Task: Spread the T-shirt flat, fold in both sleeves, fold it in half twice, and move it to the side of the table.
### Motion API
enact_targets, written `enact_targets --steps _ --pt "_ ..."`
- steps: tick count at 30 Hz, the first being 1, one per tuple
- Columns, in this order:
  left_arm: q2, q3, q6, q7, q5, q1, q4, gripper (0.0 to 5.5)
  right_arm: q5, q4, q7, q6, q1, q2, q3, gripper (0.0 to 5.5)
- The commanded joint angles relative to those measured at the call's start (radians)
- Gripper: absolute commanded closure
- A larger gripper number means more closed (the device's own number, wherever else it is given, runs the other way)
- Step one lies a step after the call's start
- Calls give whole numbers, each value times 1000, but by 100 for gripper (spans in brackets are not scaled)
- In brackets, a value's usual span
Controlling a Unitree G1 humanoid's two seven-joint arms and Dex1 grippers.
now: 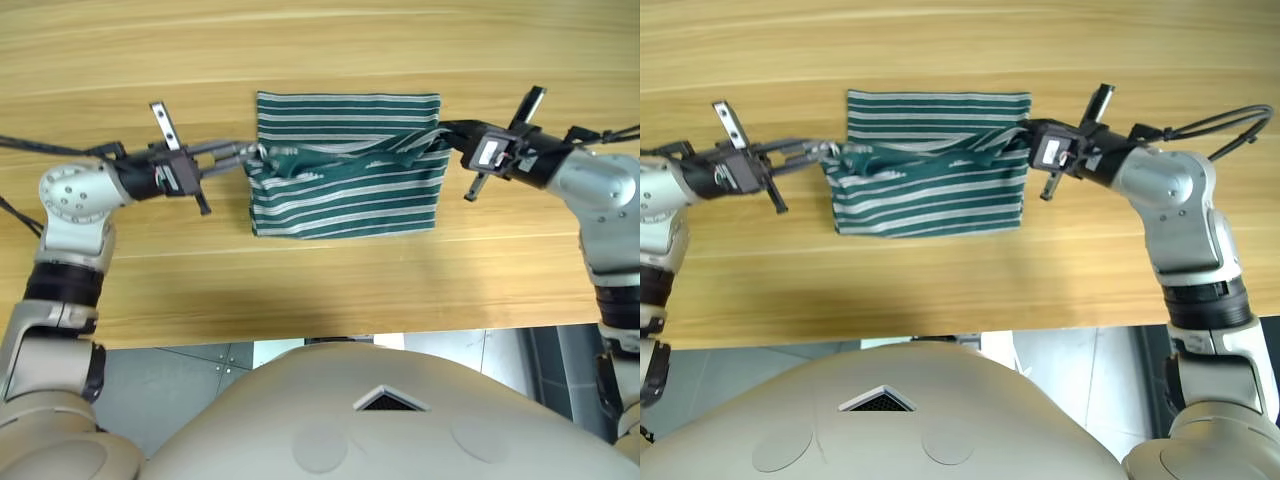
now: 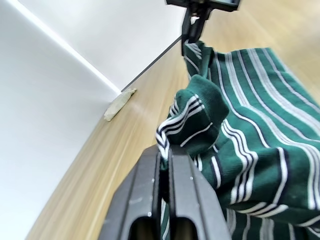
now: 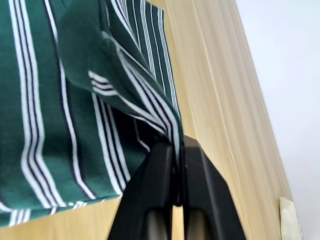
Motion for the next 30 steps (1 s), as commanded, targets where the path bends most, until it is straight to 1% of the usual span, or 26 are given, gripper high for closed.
enact_targets --steps 1,3,6,9,14,17,19,20,21,22,23,24,26,27,28,30 --pt "-98 8 -2 43 117 -159 199 550 -63 137 -40 26 -120 66 46 548" --pt "-154 6 1 99 190 -259 328 550 -84 218 -67 29 -170 99 56 548" --pt "-221 -17 27 264 345 -413 557 550 -90 327 -106 28 -244 151 57 548" --pt "-264 -73 75 434 501 -501 731 550 -93 450 -146 27 -322 197 53 548" --pt "-329 -107 186 609 619 -592 882 550 -122 635 -208 2 -401 251 78 548" --pt "-361 -149 237 649 690 -585 926 550 -141 738 -232 -17 -432 292 101 548" --pt "-392 -153 291 666 713 -582 950 550 -162 811 -251 -38 -437 311 124 548" --pt "-411 -141 335 688 710 -586 961 550 -179 845 -253 -52 -429 317 145 510" --pt "-431 -132 374 694 706 -590 969 550 -194 885 -262 -63 -426 327 162 499" --pt "-446 -122 398 690 700 -589 974 514 -201 921 -271 -72 -429 338 170 480" --pt "-458 -108 412 680 690 -587 976 513 -199 953 -280 -78 -435 349 169 473" --pt "-471 -91 428 653 677 -582 979 492 -186 980 -274 -91 -437 361 164 451" --pt "-494 -72 462 638 668 -580 983 469 -139 1025 -242 -127 -432 385 143 426" --pt "-504 -45 484 622 646 -584 984 447 -89 1058 -235 -134 -449 398 98 402" --pt "-510 -9 506 603 615 -591 984 438 -38 1092 -229 -141 -472 409 53 391" --pt "-515 149 578 536 464 -629 981 408 101 1164 -205 -138 -539 441 -73 357"
